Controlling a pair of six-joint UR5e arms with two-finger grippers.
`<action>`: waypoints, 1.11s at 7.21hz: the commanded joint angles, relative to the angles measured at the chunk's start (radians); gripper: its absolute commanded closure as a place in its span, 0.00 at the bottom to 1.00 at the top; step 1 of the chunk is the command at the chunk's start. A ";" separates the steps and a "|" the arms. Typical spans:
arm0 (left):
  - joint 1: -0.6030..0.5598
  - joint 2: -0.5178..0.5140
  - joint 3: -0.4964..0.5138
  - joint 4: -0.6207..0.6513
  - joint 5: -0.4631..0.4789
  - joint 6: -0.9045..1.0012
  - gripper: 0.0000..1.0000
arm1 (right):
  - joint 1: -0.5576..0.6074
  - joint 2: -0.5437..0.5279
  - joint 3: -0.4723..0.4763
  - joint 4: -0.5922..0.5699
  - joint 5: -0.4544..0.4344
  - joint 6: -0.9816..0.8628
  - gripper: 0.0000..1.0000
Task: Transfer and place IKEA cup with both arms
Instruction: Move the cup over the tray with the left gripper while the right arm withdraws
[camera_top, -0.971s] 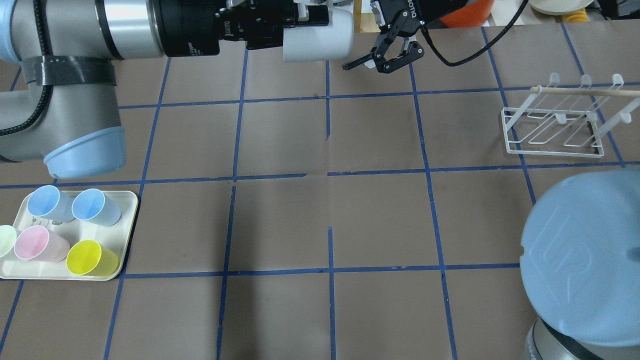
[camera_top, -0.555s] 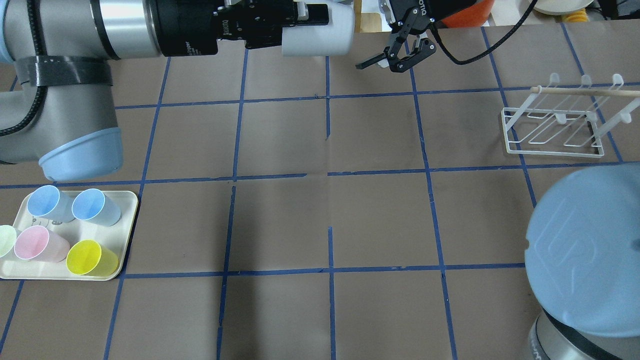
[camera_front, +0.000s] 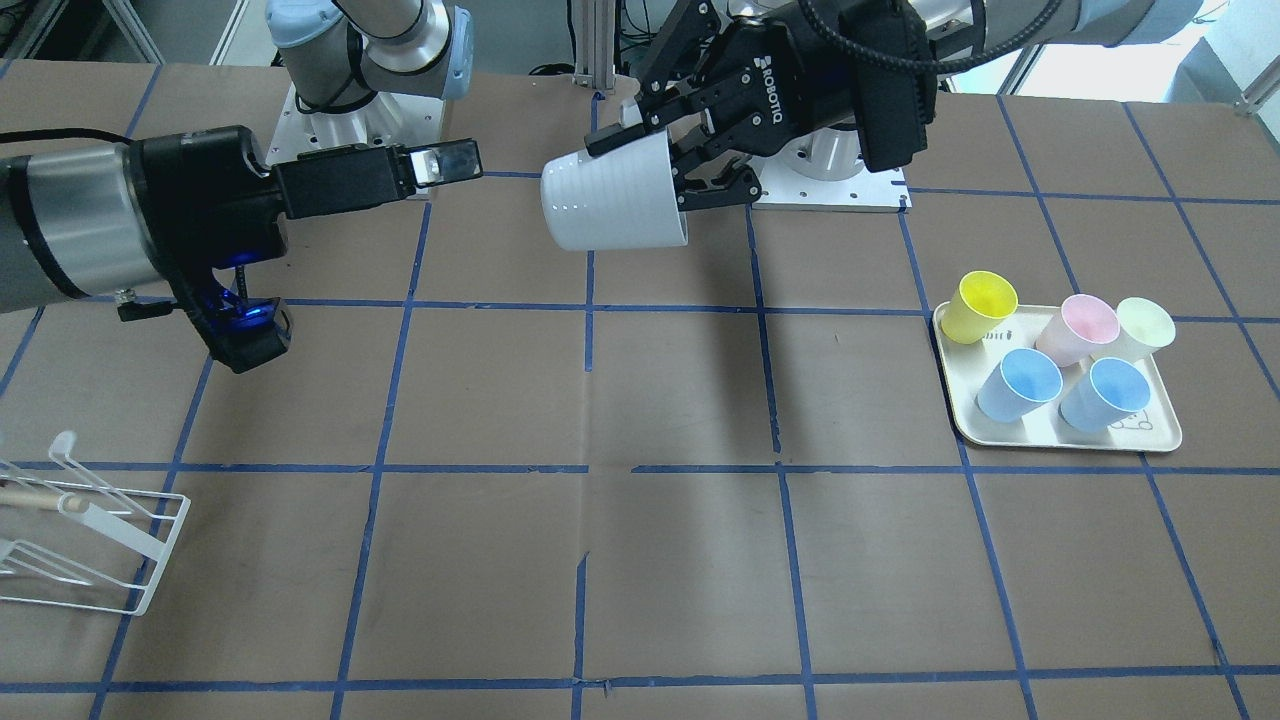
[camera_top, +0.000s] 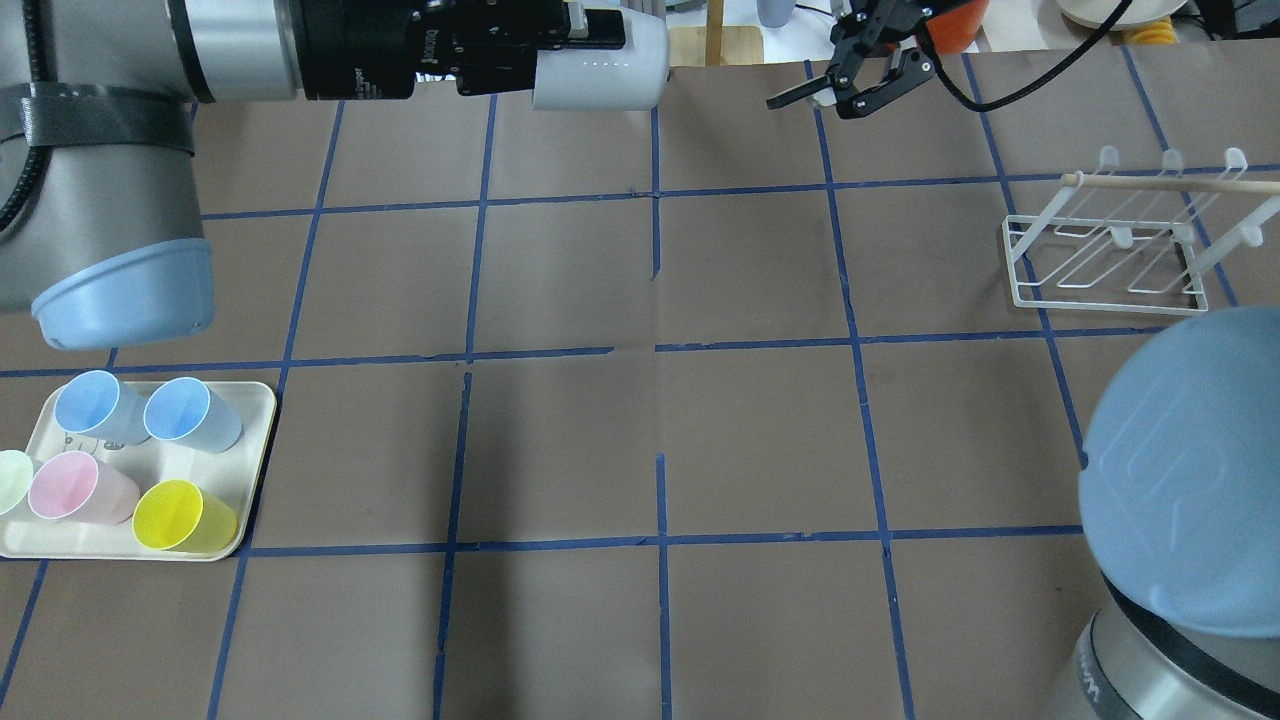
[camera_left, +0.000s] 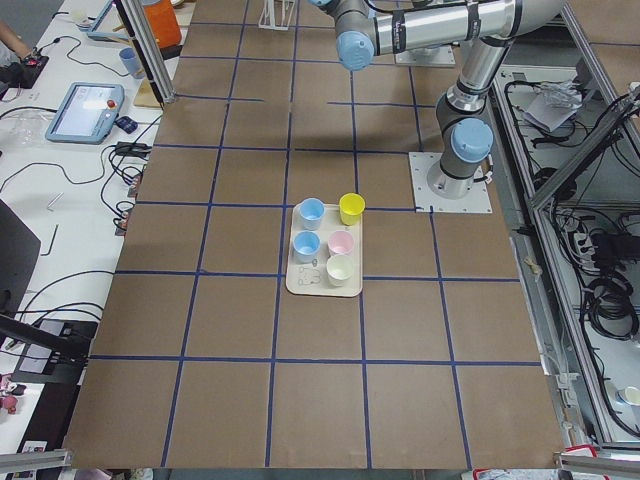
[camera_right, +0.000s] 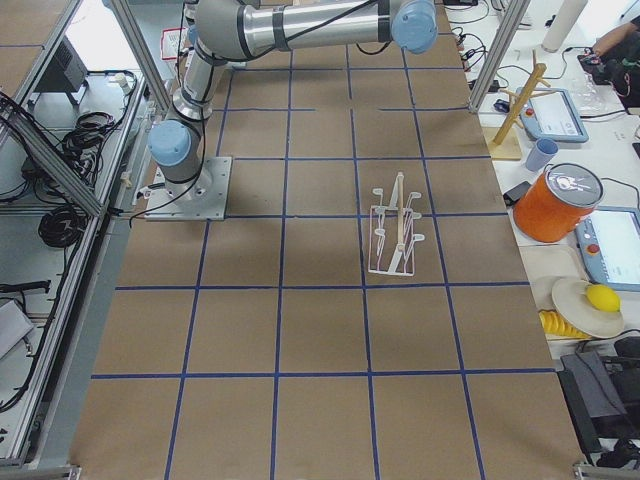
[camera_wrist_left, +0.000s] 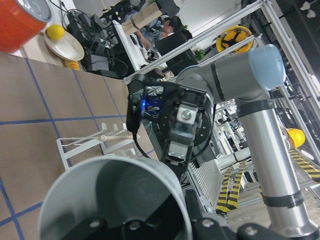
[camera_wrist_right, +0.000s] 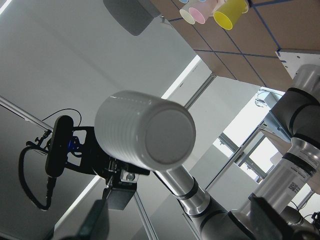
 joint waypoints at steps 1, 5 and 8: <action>0.002 0.008 0.007 -0.088 0.273 0.004 1.00 | -0.069 -0.005 0.004 -0.052 -0.101 0.005 0.02; 0.016 0.010 0.162 -0.556 1.014 0.302 0.96 | -0.056 -0.028 -0.004 -0.612 -0.427 0.468 0.04; 0.202 0.036 0.124 -0.658 1.231 0.714 1.00 | -0.039 -0.080 0.008 -0.828 -0.849 0.601 0.00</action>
